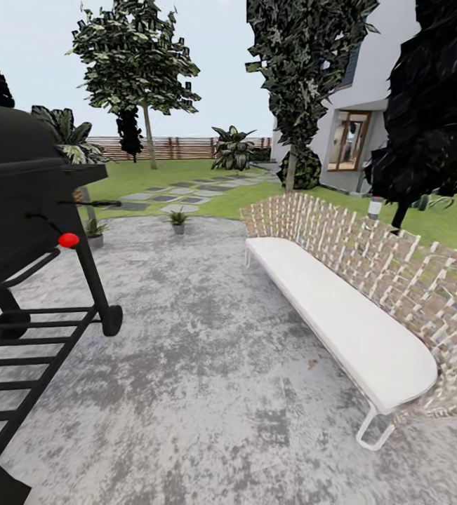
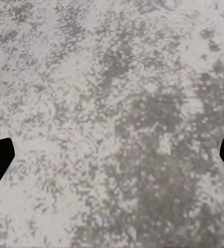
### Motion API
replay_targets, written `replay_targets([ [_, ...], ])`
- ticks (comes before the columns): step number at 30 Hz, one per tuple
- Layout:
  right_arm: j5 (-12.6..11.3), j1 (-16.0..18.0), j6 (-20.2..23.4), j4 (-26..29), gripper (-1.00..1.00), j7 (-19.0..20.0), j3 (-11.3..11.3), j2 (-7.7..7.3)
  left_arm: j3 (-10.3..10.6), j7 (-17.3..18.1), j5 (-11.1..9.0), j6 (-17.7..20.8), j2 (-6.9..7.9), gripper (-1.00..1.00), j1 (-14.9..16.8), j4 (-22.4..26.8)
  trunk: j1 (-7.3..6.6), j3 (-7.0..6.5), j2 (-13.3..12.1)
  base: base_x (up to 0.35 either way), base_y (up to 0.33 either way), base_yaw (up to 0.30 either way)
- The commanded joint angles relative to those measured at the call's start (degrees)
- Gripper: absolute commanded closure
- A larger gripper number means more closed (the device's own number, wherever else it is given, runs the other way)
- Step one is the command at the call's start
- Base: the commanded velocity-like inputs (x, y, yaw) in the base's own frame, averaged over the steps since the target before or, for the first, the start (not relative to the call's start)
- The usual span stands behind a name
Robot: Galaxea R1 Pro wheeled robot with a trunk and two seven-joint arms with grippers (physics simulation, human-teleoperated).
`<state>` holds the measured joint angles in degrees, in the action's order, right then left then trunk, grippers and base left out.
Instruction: Pick up the pesticide atomizer in the garden and spray insectifuge to fully cover both potted plants in the garden.
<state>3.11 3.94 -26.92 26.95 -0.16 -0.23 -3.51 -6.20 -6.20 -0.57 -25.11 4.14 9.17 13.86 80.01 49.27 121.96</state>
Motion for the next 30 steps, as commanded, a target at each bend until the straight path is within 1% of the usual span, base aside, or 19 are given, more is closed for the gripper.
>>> replay_targets([
  [1,0.31,0.02,-0.15,-0.04,-1.0,-0.02,-0.04,-0.01,-0.08,-0.04,-0.05,-0.2,-0.01,-1.0,0.04,-0.06,0.03,0.05,0.02,0.337,-0.126,0.275],
  [4,0.31,0.02,-0.15,-0.05,-1.0,-0.02,-0.04,0.0,-0.11,-0.04,-0.05,-0.2,-0.01,-1.0,0.03,-0.06,0.03,0.05,0.02,0.337,-0.128,0.276],
  [7,0.31,0.02,-0.15,-0.06,-1.0,-0.02,-0.04,0.0,-0.13,-0.04,-0.06,-0.2,-0.01,-1.0,0.03,-0.06,0.03,0.05,0.02,0.337,-0.132,0.117],
  [14,0.31,0.02,-0.15,-0.06,-1.0,0.0,-0.04,0.0,-0.12,-0.04,-0.08,-0.2,-0.01,-1.0,0.06,-0.06,0.03,0.05,0.02,0.338,-0.089,0.018],
  [30,0.31,0.02,-0.15,-0.11,-1.0,0.03,0.0,0.0,-0.13,-0.04,-0.12,-0.2,-0.01,-1.0,0.04,-0.06,0.03,0.05,0.02,0.339,-0.003,0.001],
])
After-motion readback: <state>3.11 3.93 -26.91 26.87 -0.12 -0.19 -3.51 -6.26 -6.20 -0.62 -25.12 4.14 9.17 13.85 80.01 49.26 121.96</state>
